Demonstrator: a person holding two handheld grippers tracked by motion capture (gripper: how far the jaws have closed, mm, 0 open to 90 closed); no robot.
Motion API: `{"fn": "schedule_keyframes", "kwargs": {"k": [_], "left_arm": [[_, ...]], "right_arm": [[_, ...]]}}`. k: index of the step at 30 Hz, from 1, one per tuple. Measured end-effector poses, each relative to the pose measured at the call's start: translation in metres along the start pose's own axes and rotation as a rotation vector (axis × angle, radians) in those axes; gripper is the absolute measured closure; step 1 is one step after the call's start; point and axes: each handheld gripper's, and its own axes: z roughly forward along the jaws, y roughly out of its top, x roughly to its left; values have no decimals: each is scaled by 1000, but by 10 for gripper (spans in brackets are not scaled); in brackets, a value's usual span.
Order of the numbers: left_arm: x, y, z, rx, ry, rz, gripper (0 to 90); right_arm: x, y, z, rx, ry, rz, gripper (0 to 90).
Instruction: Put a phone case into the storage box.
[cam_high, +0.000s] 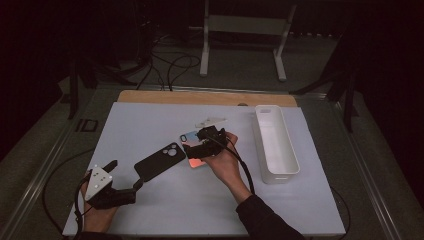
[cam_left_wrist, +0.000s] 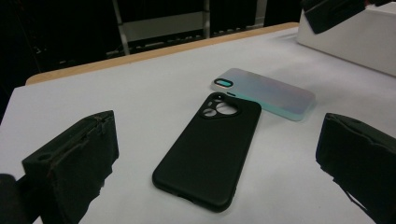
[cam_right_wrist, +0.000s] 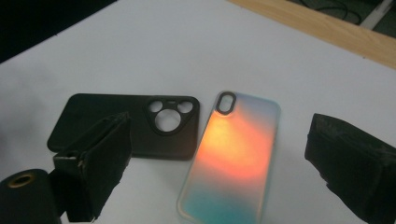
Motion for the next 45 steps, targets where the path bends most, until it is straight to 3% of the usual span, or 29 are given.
{"fn": "schedule_keyframes", "kwargs": {"k": [27, 45], "left_arm": [[1, 0, 0, 2, 2, -2, 0], [1, 0, 0, 3, 5, -5, 0]], "right_arm": [[-1, -10, 45, 133, -27, 34, 74], [1, -17, 60, 214, -26, 40, 74]]}}
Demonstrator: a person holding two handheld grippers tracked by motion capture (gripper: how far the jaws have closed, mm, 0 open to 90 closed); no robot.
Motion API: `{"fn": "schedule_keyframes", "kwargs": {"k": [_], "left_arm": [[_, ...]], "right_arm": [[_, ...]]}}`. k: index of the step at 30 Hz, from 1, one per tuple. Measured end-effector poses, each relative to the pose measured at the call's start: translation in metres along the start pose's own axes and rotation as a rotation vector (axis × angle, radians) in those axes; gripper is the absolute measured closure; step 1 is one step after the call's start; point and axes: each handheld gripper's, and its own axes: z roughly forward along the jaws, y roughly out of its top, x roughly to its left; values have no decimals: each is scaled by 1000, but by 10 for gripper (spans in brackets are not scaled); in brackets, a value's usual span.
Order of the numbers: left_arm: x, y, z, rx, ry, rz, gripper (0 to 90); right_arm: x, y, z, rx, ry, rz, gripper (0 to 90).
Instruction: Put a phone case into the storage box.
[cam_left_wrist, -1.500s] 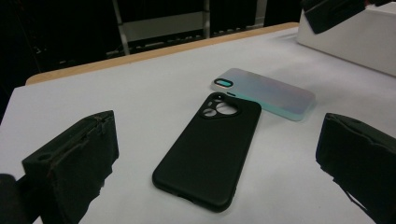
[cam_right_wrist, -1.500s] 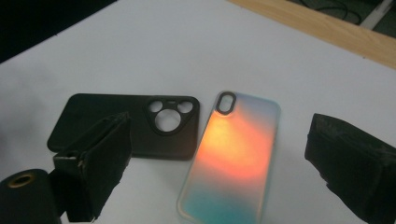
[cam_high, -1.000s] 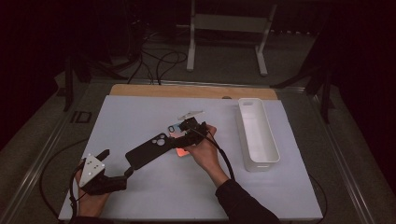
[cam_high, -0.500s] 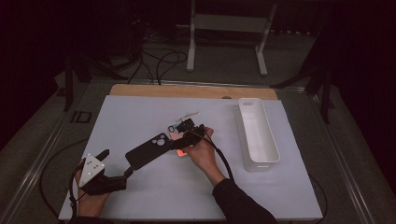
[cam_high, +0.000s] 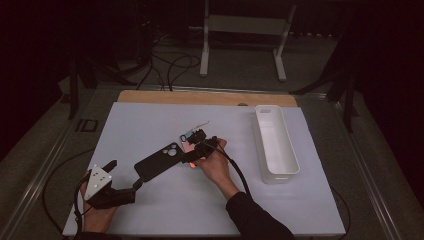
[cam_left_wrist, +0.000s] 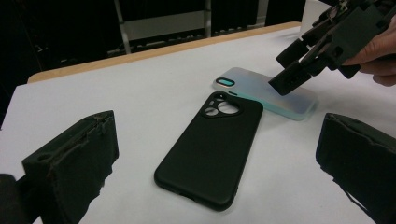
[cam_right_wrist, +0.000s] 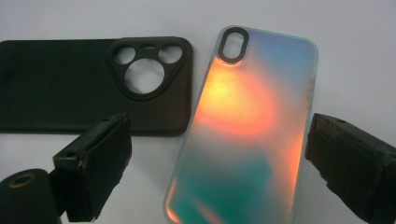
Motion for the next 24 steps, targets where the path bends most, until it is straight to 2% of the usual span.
{"fn": "schedule_keyframes", "kwargs": {"k": [12, 24], "left_arm": [[0, 0, 0, 0, 1, 0, 0], [0, 0, 0, 1, 3, 0, 0]], "right_arm": [[-2, -3, 7, 56, -28, 14, 74], [-5, -8, 15, 89, -57, 34, 74]]}}
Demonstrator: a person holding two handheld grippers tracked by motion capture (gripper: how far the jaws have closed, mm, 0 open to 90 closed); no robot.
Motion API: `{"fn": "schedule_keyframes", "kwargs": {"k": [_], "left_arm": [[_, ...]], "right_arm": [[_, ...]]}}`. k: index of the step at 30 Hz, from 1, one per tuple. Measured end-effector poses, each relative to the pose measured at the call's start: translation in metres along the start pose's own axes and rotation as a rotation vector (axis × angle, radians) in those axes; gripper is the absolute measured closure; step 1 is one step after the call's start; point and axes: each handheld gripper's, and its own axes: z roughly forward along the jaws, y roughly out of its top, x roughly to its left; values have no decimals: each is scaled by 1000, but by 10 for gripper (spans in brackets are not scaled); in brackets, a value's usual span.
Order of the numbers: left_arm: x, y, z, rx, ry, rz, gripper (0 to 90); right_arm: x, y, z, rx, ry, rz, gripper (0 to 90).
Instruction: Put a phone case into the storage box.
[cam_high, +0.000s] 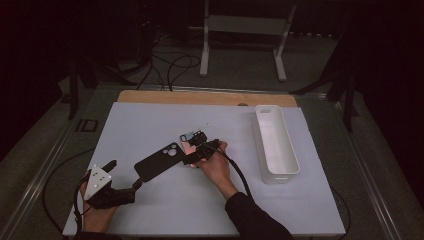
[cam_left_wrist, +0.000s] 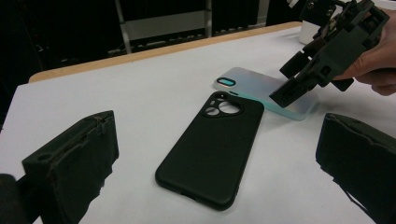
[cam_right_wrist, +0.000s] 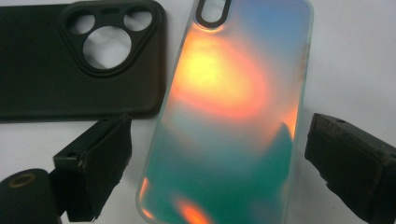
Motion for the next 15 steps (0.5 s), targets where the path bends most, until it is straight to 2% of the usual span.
{"fn": "schedule_keyframes", "kwargs": {"k": [12, 15], "left_arm": [[0, 0, 0, 3, 1, 2, 0], [0, 0, 0, 5, 2, 2, 0]], "right_arm": [[-2, -7, 7, 39, -9, 19, 74], [-2, -9, 8, 32, -9, 26, 74]]}}
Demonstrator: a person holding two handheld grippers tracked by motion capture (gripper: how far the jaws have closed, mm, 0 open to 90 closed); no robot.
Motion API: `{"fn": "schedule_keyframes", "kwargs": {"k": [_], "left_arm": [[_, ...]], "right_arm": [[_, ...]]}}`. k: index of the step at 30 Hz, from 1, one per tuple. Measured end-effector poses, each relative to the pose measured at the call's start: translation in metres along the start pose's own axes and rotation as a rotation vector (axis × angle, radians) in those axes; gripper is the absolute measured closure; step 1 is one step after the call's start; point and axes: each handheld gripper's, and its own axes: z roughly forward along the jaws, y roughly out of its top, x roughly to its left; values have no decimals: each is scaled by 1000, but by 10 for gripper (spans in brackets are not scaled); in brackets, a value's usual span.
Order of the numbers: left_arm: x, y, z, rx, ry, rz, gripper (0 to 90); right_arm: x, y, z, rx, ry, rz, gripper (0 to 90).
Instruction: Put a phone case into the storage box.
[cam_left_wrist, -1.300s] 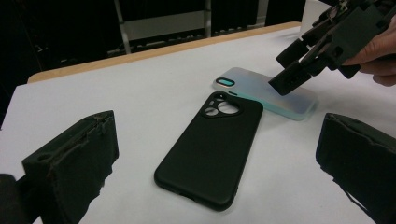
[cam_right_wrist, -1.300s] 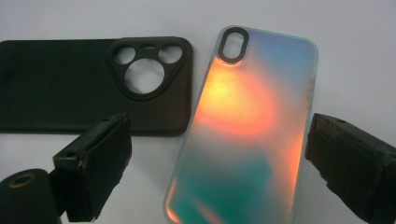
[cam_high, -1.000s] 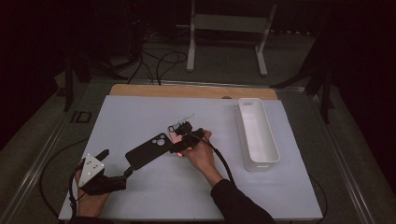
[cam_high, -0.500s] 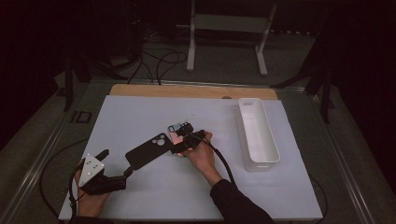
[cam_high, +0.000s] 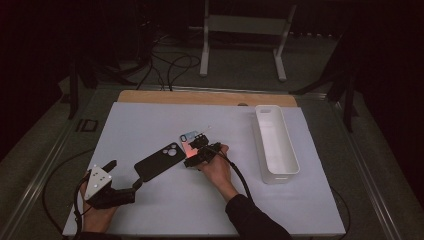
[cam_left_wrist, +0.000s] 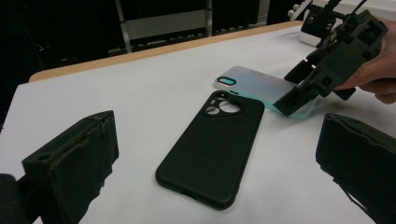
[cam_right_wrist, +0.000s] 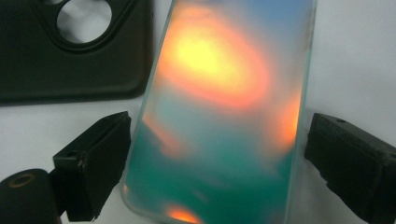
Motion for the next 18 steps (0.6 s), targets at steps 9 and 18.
{"fn": "schedule_keyframes", "kwargs": {"k": [9, 18], "left_arm": [[0, 0, 0, 2, 1, 3, 0], [0, 0, 0, 0, 5, 1, 0]], "right_arm": [[4, 0, -1, 23, -24, -18, 86], [3, -1, -5, 29, -38, -18, 160]]}}
